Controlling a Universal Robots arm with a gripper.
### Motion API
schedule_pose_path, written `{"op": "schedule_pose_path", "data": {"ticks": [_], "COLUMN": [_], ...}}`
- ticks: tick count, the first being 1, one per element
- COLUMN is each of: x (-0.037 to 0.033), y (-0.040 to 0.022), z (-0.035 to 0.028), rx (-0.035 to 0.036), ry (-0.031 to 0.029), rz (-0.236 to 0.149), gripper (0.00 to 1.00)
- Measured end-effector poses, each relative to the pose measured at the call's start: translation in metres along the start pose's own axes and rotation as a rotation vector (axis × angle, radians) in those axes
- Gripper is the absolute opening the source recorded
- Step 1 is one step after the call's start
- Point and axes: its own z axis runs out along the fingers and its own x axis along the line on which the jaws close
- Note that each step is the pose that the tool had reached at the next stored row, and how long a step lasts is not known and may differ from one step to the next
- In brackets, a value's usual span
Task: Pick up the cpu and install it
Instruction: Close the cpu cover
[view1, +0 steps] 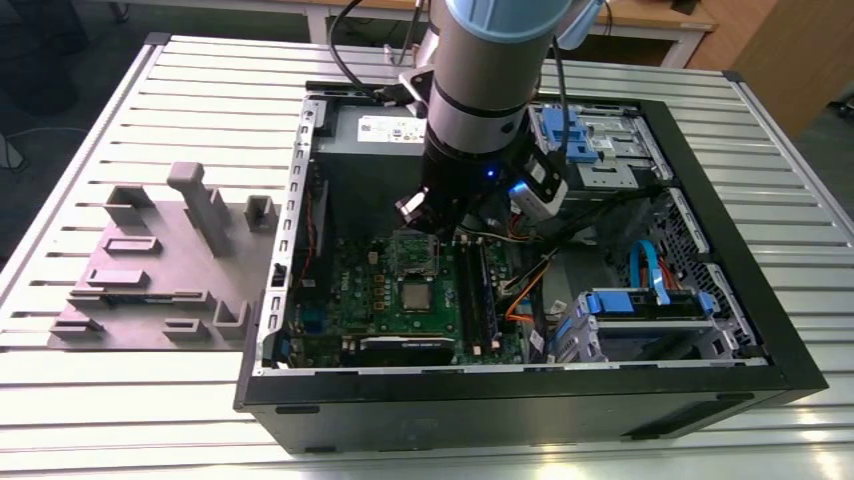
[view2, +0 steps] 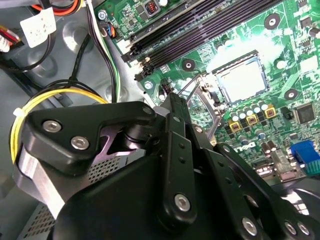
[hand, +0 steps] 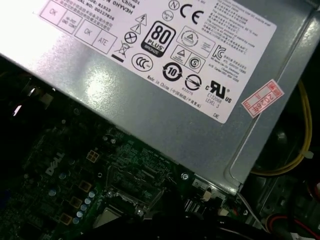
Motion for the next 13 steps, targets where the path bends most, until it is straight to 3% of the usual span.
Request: {"op": "schedule_pose_path", "data": {"ticks": [4, 13], "x": [-0.0005, -0.0004], "y": [-0.0003, -0.0010], "z": [0.0000, -0.0001], "rx": [-0.0011, -0.0028], "ry": [0.0028, 0.0067], "rz": [-0.032, -0.057], "gripper": [0.10, 0.10]}}
